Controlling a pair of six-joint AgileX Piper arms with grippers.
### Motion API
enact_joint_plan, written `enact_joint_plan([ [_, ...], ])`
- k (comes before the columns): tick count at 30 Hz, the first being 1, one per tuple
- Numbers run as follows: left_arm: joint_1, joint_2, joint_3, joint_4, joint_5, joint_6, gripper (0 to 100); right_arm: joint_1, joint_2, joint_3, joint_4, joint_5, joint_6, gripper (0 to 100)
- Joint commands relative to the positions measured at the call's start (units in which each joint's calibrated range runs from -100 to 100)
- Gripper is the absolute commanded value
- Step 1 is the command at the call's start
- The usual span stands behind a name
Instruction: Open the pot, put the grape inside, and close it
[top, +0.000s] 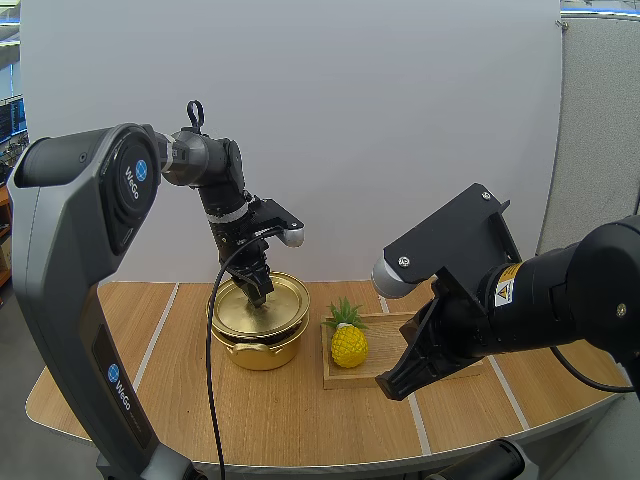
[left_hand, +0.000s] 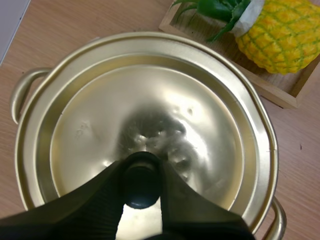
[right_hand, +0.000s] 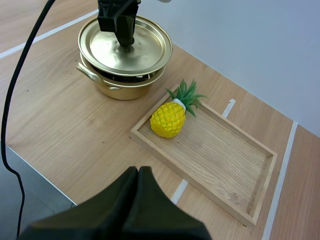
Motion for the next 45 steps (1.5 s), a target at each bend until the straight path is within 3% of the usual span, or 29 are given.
enact_joint_plan([
  [1,-0.11,0.22,0.11,-0.52,-1.18,-0.09,0,-0.32,-0.66,0.02,-0.21,0.00,0.30,0],
  [32,-0.11,6.02,0.11,0.47,0.05,-1.22,3,-0.32,-0.66,0.02,-0.21,0.00,0.30,0],
  [35,-0.11,6.02,0.11,0.47,1.62,-1.22,22,-0.32,-0.66,0.02,-0.21,0.00,0.30,0],
  [37,-0.11,6.02,0.11,0.47,2.43,-1.22,47,-0.32,-0.66,0.02,-0.21,0.00,0.30,0],
  [39,-0.11,5.90,0.11,0.25,2.44,-1.51,89,-0.32,-0.66,0.02,-0.21,0.00,0.30,0],
  [40,-0.11,5.78,0.11,0.25,2.44,-2.19,100,-0.32,-0.66,0.02,-0.21,0.00,0.30,0],
  [45,-0.11,5.78,-1.80,0.25,3.15,-4.05,100,-0.32,-0.66,0.02,0.23,0.00,0.30,0],
])
